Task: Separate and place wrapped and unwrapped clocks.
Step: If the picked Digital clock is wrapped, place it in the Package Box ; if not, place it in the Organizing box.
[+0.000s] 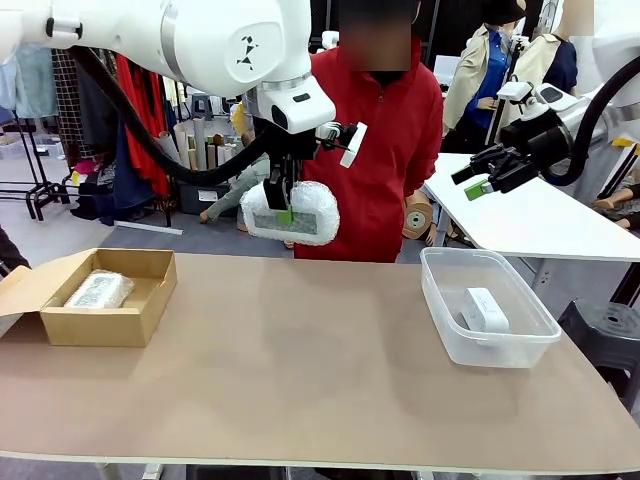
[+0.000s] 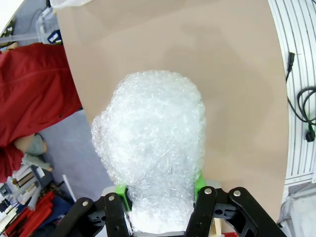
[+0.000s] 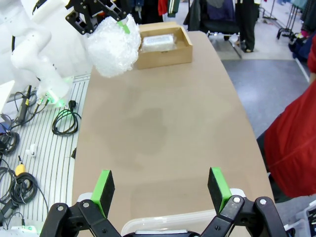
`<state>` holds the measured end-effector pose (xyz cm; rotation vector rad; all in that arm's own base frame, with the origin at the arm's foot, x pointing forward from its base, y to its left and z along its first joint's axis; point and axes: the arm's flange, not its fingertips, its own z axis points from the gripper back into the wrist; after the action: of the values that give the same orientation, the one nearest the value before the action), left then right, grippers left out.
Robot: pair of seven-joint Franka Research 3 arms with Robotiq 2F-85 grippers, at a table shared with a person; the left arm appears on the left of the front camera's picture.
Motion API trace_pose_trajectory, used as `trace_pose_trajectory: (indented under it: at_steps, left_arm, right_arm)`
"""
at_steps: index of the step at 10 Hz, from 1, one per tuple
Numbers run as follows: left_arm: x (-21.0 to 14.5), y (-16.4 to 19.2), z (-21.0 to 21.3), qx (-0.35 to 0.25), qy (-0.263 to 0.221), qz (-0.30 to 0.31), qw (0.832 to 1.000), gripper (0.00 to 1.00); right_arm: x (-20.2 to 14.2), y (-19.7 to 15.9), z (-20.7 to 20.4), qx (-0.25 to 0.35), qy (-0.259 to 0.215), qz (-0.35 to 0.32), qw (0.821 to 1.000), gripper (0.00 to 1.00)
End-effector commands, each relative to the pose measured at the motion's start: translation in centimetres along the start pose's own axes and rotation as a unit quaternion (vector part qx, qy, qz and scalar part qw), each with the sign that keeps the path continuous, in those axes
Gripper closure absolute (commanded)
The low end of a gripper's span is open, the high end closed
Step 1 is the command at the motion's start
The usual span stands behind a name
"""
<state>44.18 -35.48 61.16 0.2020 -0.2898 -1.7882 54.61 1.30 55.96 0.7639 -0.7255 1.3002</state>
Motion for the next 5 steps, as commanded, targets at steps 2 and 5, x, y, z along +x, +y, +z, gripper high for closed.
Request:
trace_pose_trajectory:
  at_steps: [2, 5]
  left_arm:
    - [-2.2, 0.3, 1.2, -0.018, 0.094, 0.12, 0.988, 1.0]
    - [-8.6, 0.5, 2.4, -0.038, 0.134, 0.247, 0.959, 1.0]
  right_arm:
    - [0.4, -0.2, 0.3, -0.003, -0.001, -0.002, 1.0, 0.0]
    - [0.4, -0.2, 0.3, -0.003, -0.001, -0.002, 1.0, 0.0]
